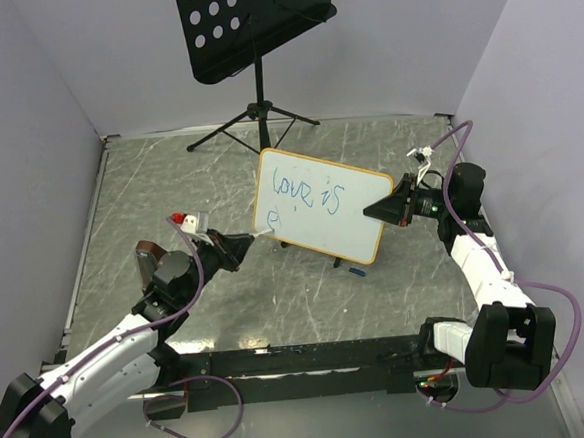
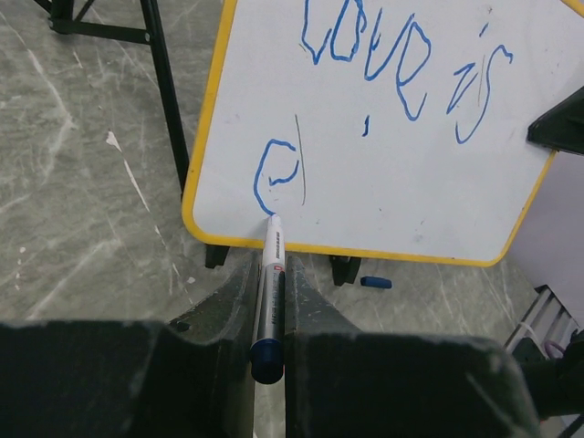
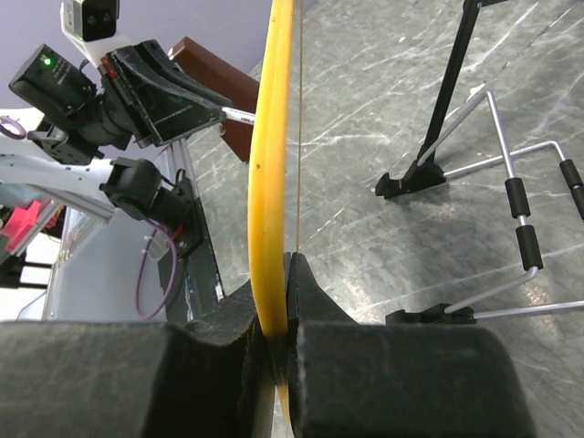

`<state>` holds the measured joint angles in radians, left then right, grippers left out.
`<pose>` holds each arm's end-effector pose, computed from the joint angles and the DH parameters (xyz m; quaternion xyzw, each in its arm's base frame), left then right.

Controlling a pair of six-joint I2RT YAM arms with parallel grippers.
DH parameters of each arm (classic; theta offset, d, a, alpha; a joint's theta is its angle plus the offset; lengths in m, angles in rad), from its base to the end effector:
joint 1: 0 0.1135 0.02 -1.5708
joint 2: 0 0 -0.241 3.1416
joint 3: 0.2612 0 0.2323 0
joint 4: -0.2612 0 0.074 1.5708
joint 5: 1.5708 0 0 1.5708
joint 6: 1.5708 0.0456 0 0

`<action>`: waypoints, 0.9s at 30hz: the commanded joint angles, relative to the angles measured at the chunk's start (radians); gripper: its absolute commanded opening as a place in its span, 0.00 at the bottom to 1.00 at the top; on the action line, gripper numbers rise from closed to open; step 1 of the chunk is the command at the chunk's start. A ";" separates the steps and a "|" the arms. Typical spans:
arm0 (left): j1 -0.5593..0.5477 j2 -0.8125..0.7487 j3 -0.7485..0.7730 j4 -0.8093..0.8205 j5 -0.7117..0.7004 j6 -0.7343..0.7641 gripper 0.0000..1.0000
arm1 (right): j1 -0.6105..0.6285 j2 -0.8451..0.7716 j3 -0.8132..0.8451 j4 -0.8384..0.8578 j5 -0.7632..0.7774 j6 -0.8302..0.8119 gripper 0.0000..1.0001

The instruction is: Write a sentence on the whiteboard

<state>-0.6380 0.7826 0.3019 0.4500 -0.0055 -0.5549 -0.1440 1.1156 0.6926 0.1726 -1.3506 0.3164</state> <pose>0.1571 -0.1162 0.2292 0.0279 0.7173 -0.3894 0.5771 0.2287 0.0118 0.2717 -0.2326 0.6877 0.5332 0.4344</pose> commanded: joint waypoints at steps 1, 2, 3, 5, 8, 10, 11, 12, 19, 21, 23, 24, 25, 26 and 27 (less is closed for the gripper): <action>0.004 0.017 0.042 0.064 0.039 -0.020 0.01 | 0.004 -0.025 0.021 0.077 -0.090 0.010 0.00; 0.006 0.021 0.045 0.070 0.042 -0.023 0.01 | 0.004 -0.026 0.021 0.079 -0.090 0.010 0.00; 0.006 0.023 0.049 0.076 0.047 -0.025 0.01 | 0.004 -0.026 0.021 0.079 -0.090 0.009 0.00; 0.004 0.024 0.057 0.098 0.056 -0.031 0.01 | 0.004 -0.028 0.021 0.077 -0.090 0.010 0.00; 0.004 0.017 0.071 0.113 0.070 -0.042 0.01 | 0.004 -0.028 0.019 0.077 -0.090 0.010 0.00; 0.004 0.003 0.078 0.122 0.073 -0.045 0.01 | 0.004 -0.026 0.019 0.077 -0.090 0.010 0.00; 0.004 -0.002 0.082 0.121 0.073 -0.048 0.01 | 0.003 -0.028 0.021 0.077 -0.090 0.010 0.00; 0.004 -0.005 0.091 0.119 0.078 -0.048 0.01 | 0.003 -0.025 0.019 0.077 -0.090 0.010 0.00; 0.006 0.009 0.106 0.125 0.082 -0.043 0.01 | 0.004 -0.026 0.019 0.079 -0.090 0.010 0.00; 0.004 0.017 0.109 0.124 0.078 -0.042 0.01 | 0.004 -0.026 0.019 0.074 -0.090 0.009 0.00; 0.004 0.029 0.115 0.115 0.075 -0.039 0.01 | 0.004 -0.028 0.019 0.074 -0.090 0.009 0.00; 0.004 0.032 0.115 0.105 0.072 -0.036 0.01 | 0.004 -0.027 0.019 0.074 -0.090 0.007 0.00; 0.006 0.037 0.117 0.102 0.071 -0.034 0.01 | 0.003 -0.026 0.019 0.074 -0.090 0.006 0.00; 0.006 0.037 0.115 0.101 0.071 -0.033 0.01 | 0.004 -0.026 0.021 0.074 -0.090 0.007 0.00; 0.006 0.038 0.117 0.093 0.068 -0.030 0.01 | 0.003 -0.026 0.021 0.073 -0.090 0.007 0.00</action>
<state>-0.6380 0.8158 0.3740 0.5255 0.0589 -0.5907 -0.1436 1.1152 0.6926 0.1730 -1.3895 0.3244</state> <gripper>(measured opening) 0.139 0.089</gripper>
